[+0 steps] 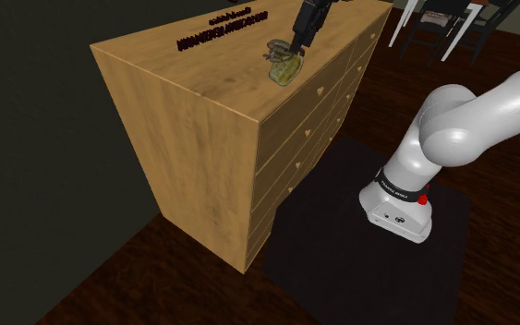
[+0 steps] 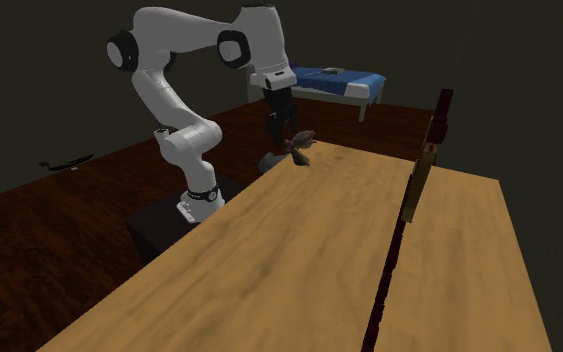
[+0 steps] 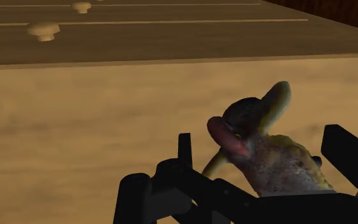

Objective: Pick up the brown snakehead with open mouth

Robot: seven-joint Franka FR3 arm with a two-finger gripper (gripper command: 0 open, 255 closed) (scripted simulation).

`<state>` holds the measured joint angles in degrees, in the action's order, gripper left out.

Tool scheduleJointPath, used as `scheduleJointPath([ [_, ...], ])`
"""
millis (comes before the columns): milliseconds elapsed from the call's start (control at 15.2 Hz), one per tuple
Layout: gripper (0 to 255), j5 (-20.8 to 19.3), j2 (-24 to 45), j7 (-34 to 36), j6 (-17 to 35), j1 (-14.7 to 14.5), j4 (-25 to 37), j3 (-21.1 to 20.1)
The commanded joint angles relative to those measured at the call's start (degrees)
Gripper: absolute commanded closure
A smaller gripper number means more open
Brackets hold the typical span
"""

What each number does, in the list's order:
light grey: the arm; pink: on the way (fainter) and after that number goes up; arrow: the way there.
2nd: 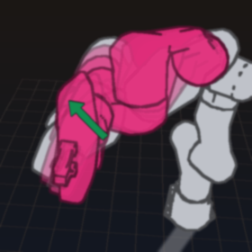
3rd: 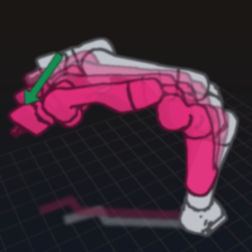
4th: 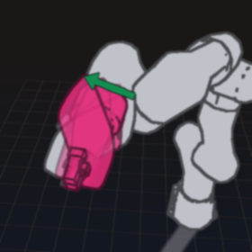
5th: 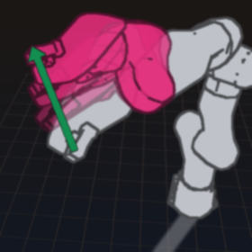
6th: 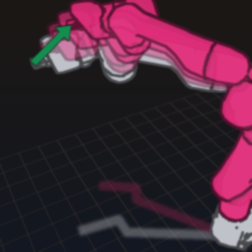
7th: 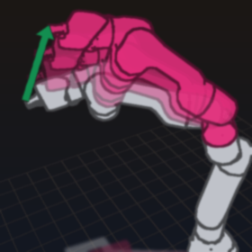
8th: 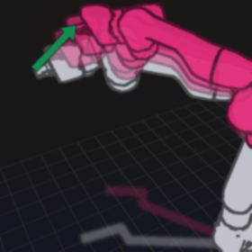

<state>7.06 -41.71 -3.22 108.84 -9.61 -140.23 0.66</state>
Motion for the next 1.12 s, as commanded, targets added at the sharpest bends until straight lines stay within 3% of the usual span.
scheduleJointPath([
  [0, 0, 0.17, 0.11, -0.29, 1.72, -0.15, -1.31, -0.06],
  [330, 0, 0.32, 0.05, -0.61, 4.43, -0.18, -4.09, -0.10],
  [396, 255, 0.30, 0.08, -0.69, 4.51, -0.16, -4.16, -0.04],
  [1056, 255, 0.27, 0.05, -0.51, 3.67, -0.19, -3.32, -0.08],
])
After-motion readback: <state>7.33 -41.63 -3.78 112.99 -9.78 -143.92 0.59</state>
